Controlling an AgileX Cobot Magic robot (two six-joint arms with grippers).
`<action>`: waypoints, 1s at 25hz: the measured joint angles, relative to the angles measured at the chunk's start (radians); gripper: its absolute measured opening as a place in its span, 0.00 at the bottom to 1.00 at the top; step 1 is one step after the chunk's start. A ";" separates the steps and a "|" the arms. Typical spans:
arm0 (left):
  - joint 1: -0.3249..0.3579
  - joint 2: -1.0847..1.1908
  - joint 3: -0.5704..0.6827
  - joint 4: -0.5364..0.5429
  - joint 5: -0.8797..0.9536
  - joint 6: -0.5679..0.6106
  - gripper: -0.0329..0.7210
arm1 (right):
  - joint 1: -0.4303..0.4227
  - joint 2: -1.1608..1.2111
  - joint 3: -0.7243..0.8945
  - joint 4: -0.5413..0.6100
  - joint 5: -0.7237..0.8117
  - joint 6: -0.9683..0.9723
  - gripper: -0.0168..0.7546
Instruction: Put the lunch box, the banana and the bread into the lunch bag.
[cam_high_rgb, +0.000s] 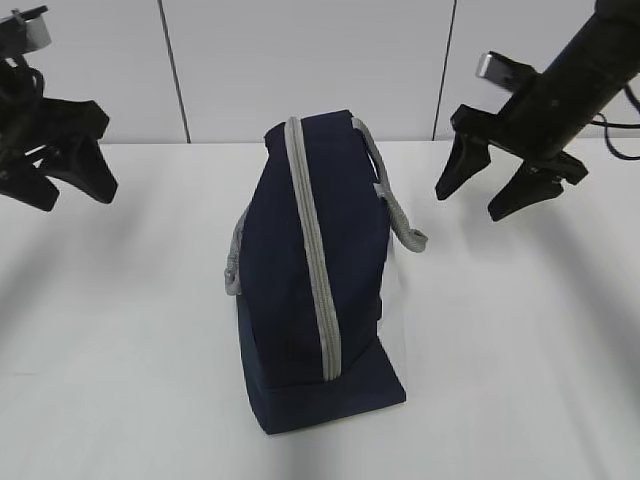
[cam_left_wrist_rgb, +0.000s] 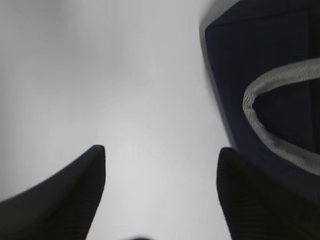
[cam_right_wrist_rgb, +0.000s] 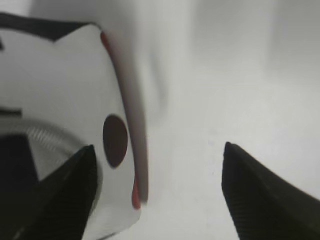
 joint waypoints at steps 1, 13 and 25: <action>0.000 -0.026 0.023 0.008 -0.001 0.000 0.68 | 0.000 -0.058 0.055 -0.002 0.000 -0.004 0.77; 0.000 -0.313 0.240 0.063 -0.040 -0.035 0.63 | 0.000 -0.680 0.591 -0.121 -0.187 -0.023 0.77; 0.000 -0.712 0.517 0.106 -0.018 -0.052 0.62 | 0.000 -1.208 0.919 -0.168 -0.161 -0.025 0.77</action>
